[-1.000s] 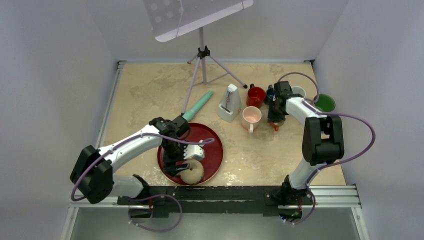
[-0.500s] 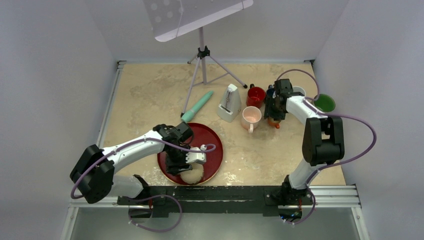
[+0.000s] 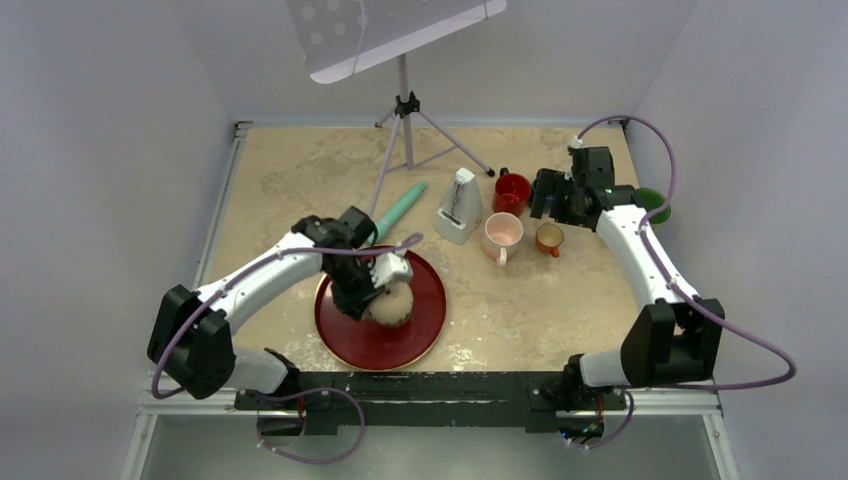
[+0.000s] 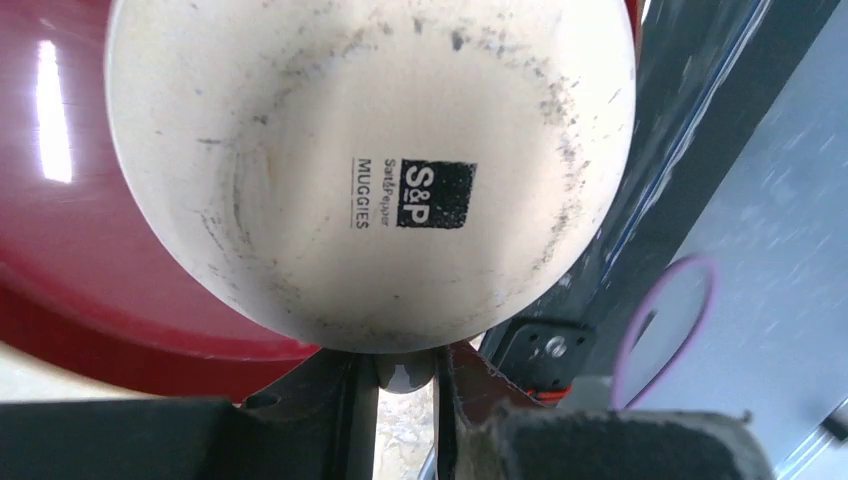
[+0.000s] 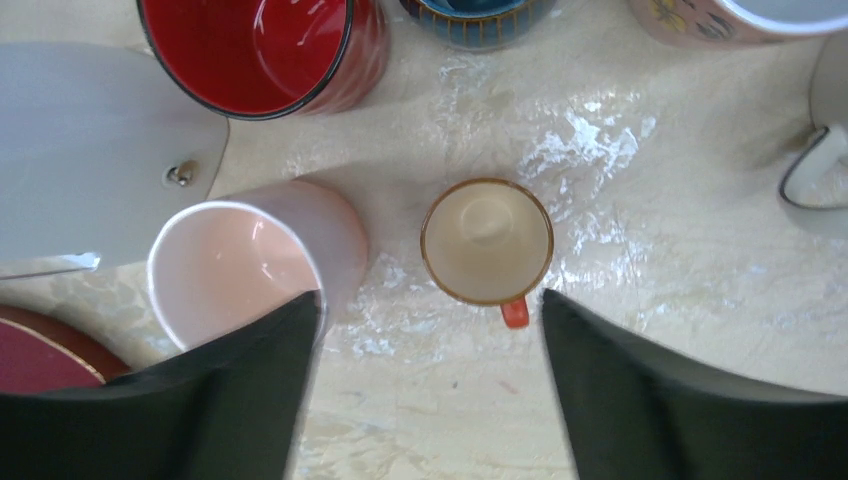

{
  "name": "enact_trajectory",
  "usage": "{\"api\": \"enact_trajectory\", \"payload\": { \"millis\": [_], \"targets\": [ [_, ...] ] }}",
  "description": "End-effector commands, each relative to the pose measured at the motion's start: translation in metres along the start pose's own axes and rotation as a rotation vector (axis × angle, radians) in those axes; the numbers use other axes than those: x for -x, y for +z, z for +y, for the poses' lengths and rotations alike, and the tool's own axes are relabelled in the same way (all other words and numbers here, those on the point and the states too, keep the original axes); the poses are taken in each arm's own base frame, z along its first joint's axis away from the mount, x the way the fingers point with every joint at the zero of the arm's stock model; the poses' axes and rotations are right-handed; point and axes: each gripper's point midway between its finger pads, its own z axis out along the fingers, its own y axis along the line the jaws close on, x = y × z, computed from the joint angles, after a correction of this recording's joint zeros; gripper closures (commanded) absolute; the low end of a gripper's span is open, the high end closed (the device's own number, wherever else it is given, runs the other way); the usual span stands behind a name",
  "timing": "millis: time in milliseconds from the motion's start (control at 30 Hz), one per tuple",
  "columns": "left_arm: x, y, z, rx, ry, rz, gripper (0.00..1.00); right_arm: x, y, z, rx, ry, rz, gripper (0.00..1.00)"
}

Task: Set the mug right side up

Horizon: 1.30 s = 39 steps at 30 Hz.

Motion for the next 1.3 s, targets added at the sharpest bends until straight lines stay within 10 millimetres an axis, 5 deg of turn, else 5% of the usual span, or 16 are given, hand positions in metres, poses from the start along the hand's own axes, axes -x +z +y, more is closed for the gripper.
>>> {"api": "enact_trajectory", "payload": {
  "millis": [0,67,167,267,400,567,733,933,1000,1100,1133,1167,1200,1233,1267],
  "targets": [
    [0.085,-0.088,-0.001,-0.063,-0.113,-0.380,1.00,0.017,-0.039,0.017,0.079,-0.015,-0.085,0.01],
    [0.108,-0.118,-0.015,-0.130,-0.106,-0.473,1.00,0.029,-0.066,0.050,0.243,-0.061,-0.165,0.01],
    [0.142,-0.162,-0.035,-0.217,-0.090,-0.604,1.00,0.050,-0.140,0.123,0.628,-0.132,-0.383,0.01],
    [0.176,-0.206,-0.046,-0.287,-0.116,-0.713,1.00,0.041,-0.217,0.179,1.008,-0.174,-0.502,0.01],
    [0.216,-0.257,-0.056,-0.392,-0.154,-0.839,1.00,0.021,-0.296,0.200,1.398,-0.178,-0.627,0.01],
    [0.246,-0.288,-0.054,-0.439,-0.160,-0.920,1.00,0.016,-0.306,0.197,1.447,-0.127,-0.645,0.03],
    [0.256,-0.280,-0.058,-0.418,-0.122,-0.905,1.00,0.016,-0.313,0.204,1.527,-0.048,-0.598,0.11],
    [0.262,-0.268,-0.076,-0.480,-0.083,-0.867,1.00,0.035,-0.353,0.220,1.659,0.004,-0.678,0.27],
    [0.261,-0.265,-0.078,-0.494,-0.084,-0.861,1.00,0.045,-0.361,0.219,1.655,0.036,-0.719,0.44],
    [0.259,-0.259,-0.077,-0.498,-0.093,-0.849,1.00,0.060,-0.363,0.212,1.587,0.107,-0.760,1.00],
    [0.257,-0.256,-0.074,-0.481,-0.104,-0.842,1.00,0.066,-0.358,0.208,1.536,0.147,-0.770,1.00],
    [0.255,-0.253,-0.069,-0.454,-0.121,-0.832,0.85,0.072,-0.353,0.204,1.475,0.175,-0.772,1.00],
    [0.252,-0.249,-0.062,-0.410,-0.139,-0.824,0.57,0.078,-0.342,0.197,1.386,0.202,-0.767,1.00],
    [0.246,-0.244,-0.054,-0.359,-0.169,-0.803,0.14,0.083,-0.327,0.191,1.282,0.220,-0.758,1.00],
    [0.241,-0.239,-0.045,-0.298,-0.178,-0.789,0.02,0.089,-0.310,0.180,1.162,0.248,-0.744,1.00]
  ]
}}
